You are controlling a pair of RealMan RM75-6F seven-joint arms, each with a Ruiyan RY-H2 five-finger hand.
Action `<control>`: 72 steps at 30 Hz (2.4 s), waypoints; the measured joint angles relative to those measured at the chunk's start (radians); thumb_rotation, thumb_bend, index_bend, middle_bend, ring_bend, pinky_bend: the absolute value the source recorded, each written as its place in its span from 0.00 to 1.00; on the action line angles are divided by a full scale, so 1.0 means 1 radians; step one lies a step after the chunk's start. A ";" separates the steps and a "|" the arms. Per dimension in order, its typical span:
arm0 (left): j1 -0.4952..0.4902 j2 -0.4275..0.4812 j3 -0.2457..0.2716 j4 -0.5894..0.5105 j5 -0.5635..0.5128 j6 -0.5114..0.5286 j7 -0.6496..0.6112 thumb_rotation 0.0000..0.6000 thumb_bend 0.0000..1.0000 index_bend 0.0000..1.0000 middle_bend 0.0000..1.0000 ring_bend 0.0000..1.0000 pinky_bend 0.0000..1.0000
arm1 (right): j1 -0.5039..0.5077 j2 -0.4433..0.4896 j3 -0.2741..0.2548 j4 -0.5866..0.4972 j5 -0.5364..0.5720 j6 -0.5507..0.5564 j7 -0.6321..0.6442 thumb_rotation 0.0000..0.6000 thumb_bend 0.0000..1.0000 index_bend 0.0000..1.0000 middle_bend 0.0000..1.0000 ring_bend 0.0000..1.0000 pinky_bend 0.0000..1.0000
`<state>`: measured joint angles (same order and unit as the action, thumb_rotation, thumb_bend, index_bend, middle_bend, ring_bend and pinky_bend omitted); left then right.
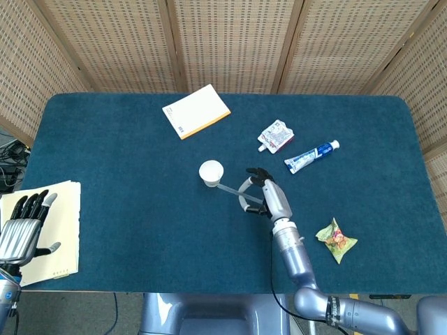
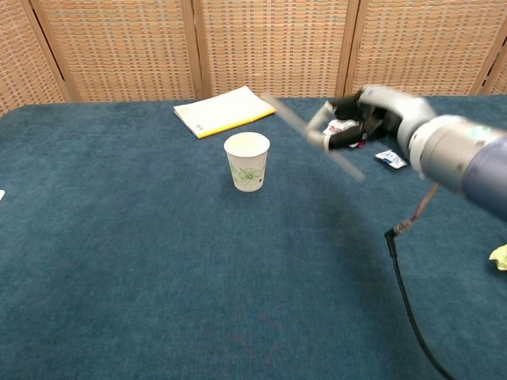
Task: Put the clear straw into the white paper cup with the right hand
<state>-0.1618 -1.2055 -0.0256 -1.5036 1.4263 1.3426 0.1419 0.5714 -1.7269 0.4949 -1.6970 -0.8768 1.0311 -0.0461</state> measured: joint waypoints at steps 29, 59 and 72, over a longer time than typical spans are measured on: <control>-0.045 -0.028 -0.007 0.059 -0.074 -0.127 -0.049 1.00 0.06 0.00 0.00 0.00 0.00 | 0.172 -0.116 0.259 0.234 -0.001 -0.166 0.762 1.00 0.58 0.59 0.26 0.02 0.00; -0.062 -0.039 0.001 0.088 -0.101 -0.176 -0.073 1.00 0.07 0.00 0.00 0.00 0.00 | 0.268 -0.294 0.219 0.485 -0.076 -0.181 0.964 1.00 0.58 0.59 0.26 0.01 0.00; -0.064 -0.037 0.004 0.095 -0.104 -0.187 -0.085 1.00 0.07 0.00 0.00 0.00 0.00 | 0.294 -0.331 0.213 0.556 -0.087 -0.208 1.000 1.00 0.58 0.59 0.26 0.01 0.00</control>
<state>-0.2254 -1.2429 -0.0211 -1.4088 1.3218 1.1561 0.0566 0.8659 -2.0578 0.7080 -1.1408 -0.9643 0.8228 0.9535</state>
